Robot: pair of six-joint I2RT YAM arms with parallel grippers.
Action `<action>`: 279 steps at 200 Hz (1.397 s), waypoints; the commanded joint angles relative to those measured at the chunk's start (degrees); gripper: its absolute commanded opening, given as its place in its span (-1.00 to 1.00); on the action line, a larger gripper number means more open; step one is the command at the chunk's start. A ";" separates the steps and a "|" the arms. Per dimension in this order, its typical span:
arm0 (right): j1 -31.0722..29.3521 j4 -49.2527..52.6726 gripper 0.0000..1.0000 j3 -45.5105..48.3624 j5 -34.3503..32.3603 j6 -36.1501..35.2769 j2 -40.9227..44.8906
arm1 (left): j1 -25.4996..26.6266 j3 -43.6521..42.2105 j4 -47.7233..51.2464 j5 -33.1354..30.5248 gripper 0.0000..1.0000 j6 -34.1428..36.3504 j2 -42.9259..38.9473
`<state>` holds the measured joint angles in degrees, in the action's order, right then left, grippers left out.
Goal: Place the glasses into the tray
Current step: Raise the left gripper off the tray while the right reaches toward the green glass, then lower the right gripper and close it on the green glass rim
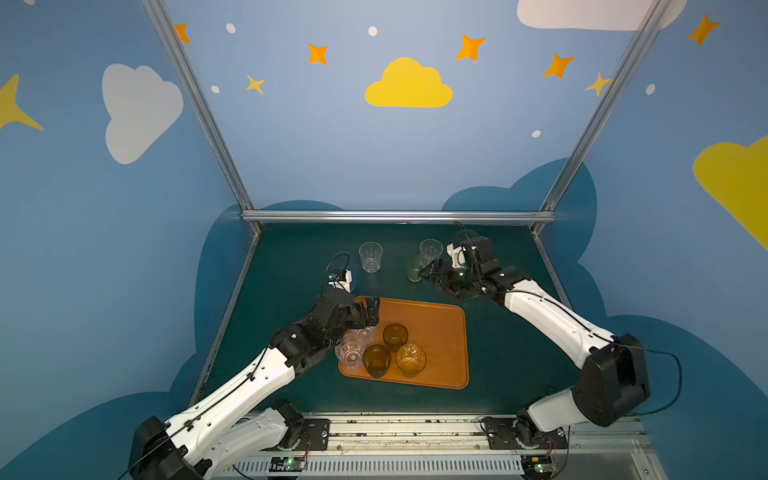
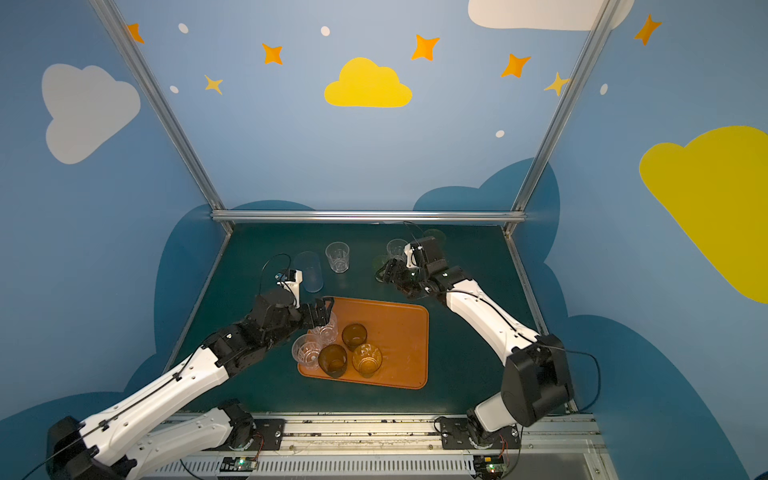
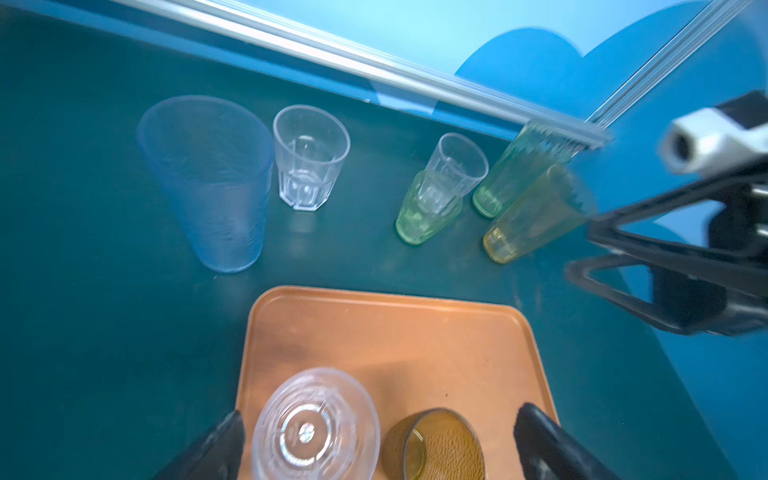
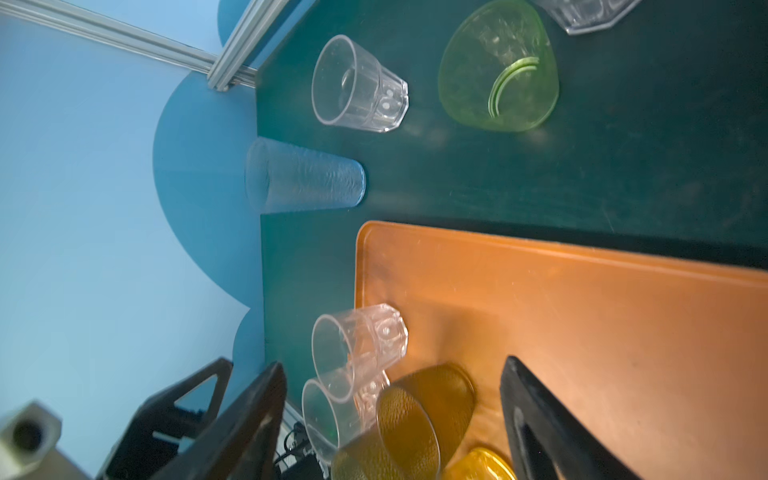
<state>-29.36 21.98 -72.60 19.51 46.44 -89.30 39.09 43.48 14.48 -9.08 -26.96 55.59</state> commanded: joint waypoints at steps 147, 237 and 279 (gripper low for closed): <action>-2.77 31.35 -0.19 -49.08 -10.71 -24.29 -37.36 | -0.42 -3.16 -3.40 8.41 1.00 -2.35 -1.45; -4.72 34.24 -0.40 -55.08 -17.05 -27.29 -41.47 | -0.31 -4.24 -3.85 9.40 1.00 -3.31 -0.22; -4.66 33.52 -0.41 -56.34 -16.61 -27.31 -43.61 | -0.27 -4.81 -5.16 9.88 1.00 -3.33 0.20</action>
<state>-33.87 54.89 -126.69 3.97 20.01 -130.50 38.89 39.40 10.92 0.45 -30.26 55.42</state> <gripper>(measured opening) 0.293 0.998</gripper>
